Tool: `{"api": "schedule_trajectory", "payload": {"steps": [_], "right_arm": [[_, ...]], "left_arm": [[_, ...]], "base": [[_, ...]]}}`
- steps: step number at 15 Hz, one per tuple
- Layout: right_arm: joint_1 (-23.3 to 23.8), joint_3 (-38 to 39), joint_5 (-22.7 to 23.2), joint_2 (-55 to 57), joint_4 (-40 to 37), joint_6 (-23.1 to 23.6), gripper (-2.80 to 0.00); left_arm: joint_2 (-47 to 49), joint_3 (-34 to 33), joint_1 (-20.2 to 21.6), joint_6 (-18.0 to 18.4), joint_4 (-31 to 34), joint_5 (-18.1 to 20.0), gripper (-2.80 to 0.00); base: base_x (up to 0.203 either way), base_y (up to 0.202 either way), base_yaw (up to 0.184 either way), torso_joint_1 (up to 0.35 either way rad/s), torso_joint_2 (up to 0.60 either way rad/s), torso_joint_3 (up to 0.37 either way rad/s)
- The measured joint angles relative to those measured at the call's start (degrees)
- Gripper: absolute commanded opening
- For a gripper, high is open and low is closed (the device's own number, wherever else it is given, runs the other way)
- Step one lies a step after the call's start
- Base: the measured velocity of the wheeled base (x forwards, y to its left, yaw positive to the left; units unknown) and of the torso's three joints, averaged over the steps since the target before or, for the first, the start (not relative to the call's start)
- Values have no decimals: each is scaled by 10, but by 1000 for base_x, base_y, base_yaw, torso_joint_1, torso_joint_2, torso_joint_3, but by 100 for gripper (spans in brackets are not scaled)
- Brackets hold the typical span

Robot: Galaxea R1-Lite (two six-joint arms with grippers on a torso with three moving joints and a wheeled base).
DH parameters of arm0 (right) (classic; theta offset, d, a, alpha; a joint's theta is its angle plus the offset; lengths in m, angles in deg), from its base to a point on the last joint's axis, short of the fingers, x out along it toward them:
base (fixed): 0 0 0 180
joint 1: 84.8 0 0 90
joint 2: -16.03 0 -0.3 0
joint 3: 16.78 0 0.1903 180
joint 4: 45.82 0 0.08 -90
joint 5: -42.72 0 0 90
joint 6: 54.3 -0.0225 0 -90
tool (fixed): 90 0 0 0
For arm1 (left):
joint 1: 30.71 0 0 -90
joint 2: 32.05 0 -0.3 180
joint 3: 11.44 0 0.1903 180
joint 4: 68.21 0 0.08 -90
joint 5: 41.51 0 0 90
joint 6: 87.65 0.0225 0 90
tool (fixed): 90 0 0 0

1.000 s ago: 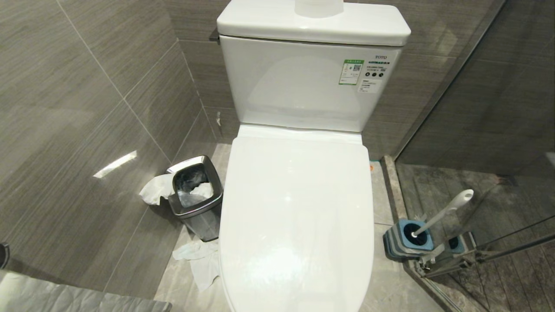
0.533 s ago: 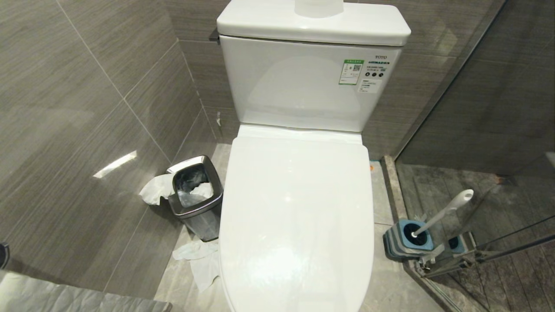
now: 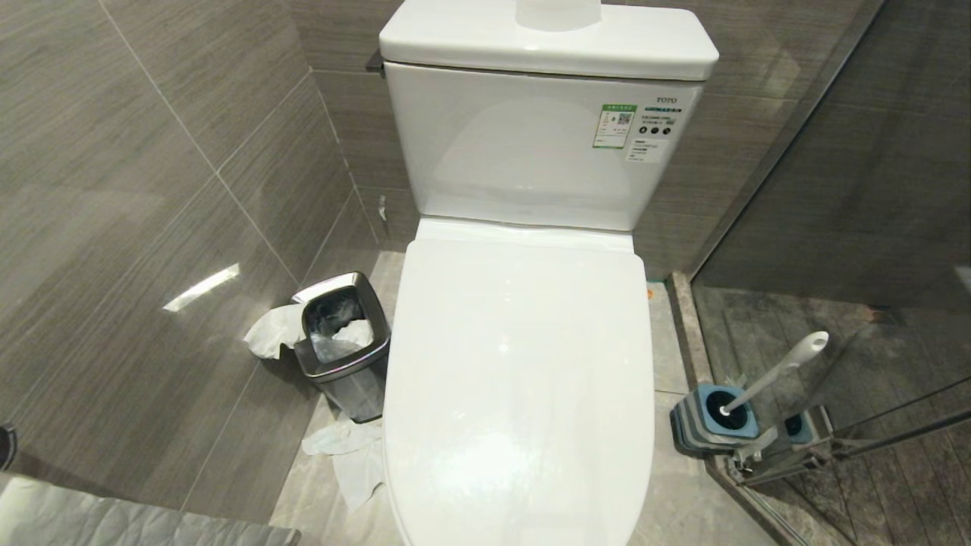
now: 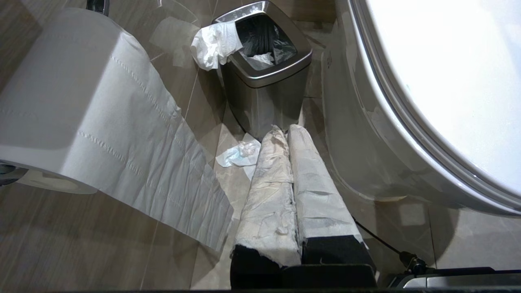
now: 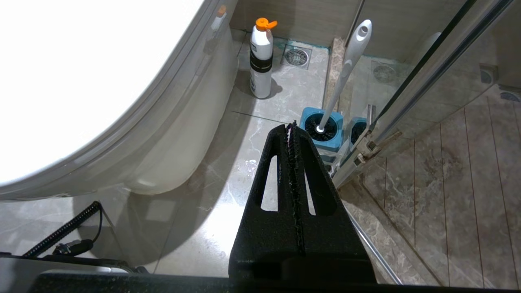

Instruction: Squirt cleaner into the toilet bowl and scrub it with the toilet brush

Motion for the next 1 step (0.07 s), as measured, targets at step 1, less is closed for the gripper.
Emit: {"api": "schedule_trajectory", "payload": {"steps": [1], "right_arm": [[0, 0, 0, 0, 0, 0, -280]], "left_arm": [[0, 0, 0, 0, 0, 0, -280]], "base": [[0, 0, 0, 0, 0, 0]]}}
